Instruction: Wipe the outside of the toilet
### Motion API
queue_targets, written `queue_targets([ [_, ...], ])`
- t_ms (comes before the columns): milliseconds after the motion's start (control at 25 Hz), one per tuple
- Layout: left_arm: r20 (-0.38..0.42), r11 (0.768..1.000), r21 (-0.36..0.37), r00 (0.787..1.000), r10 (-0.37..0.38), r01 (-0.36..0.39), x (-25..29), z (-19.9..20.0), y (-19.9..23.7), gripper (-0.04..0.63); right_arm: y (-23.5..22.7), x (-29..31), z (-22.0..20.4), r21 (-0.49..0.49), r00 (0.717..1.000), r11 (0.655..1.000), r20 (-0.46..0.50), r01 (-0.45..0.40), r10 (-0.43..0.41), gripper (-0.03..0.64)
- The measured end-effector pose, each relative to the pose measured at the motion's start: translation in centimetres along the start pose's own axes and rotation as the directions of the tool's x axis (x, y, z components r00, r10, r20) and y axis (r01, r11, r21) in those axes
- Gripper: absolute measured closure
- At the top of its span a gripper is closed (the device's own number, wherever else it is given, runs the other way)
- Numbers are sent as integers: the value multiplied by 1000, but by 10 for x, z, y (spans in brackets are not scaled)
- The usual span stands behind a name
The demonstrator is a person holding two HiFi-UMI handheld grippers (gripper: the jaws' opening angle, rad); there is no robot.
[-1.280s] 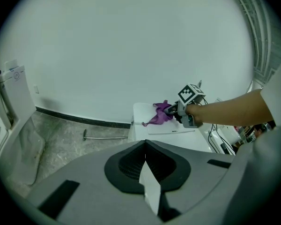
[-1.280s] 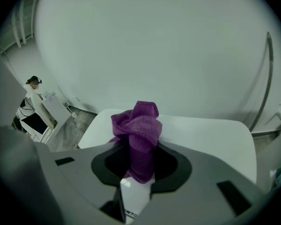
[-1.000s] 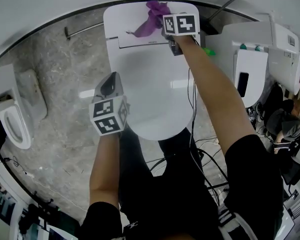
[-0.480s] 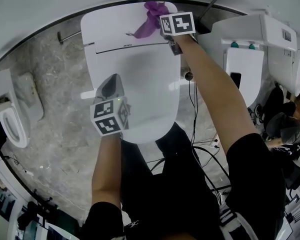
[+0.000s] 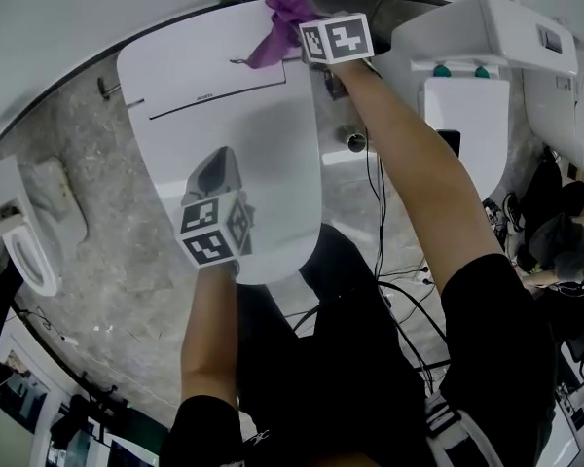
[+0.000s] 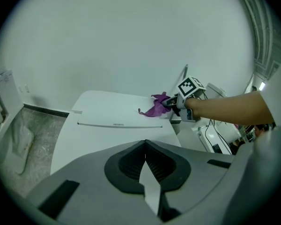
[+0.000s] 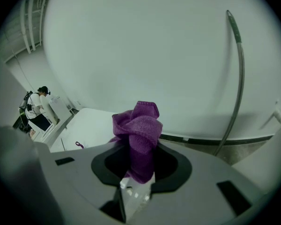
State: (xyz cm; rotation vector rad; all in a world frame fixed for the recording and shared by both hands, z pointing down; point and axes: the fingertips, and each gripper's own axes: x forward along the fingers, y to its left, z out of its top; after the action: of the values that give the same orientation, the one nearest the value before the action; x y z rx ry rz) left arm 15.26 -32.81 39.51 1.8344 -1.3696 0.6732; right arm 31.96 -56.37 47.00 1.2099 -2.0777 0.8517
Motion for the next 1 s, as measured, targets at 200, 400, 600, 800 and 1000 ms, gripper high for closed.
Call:
queue_targets([
  [200,-30,1000,28,999,-11,12,15,-9,-22,588,-44,-5,-22,-12,998,998,-6,56,-57,506],
  [400,-58,999,47,998,-24,27,33,-15,-45,588,-44,11,-45,-226,994,970,42,-90,102,506],
  [600,-84,995,93,996,-40,48,48,-24,-55,588,-37,35,-55,-496,987,862,48,-108,151,506],
  [800,-117,995,43,990,-85,90,65,-40,-58,588,-39,44,-57,-594,976,801,121,-73,179,508],
  [1000,-141,994,70,987,-70,81,73,-52,-59,588,-34,44,-80,-598,969,795,124,-100,215,508],
])
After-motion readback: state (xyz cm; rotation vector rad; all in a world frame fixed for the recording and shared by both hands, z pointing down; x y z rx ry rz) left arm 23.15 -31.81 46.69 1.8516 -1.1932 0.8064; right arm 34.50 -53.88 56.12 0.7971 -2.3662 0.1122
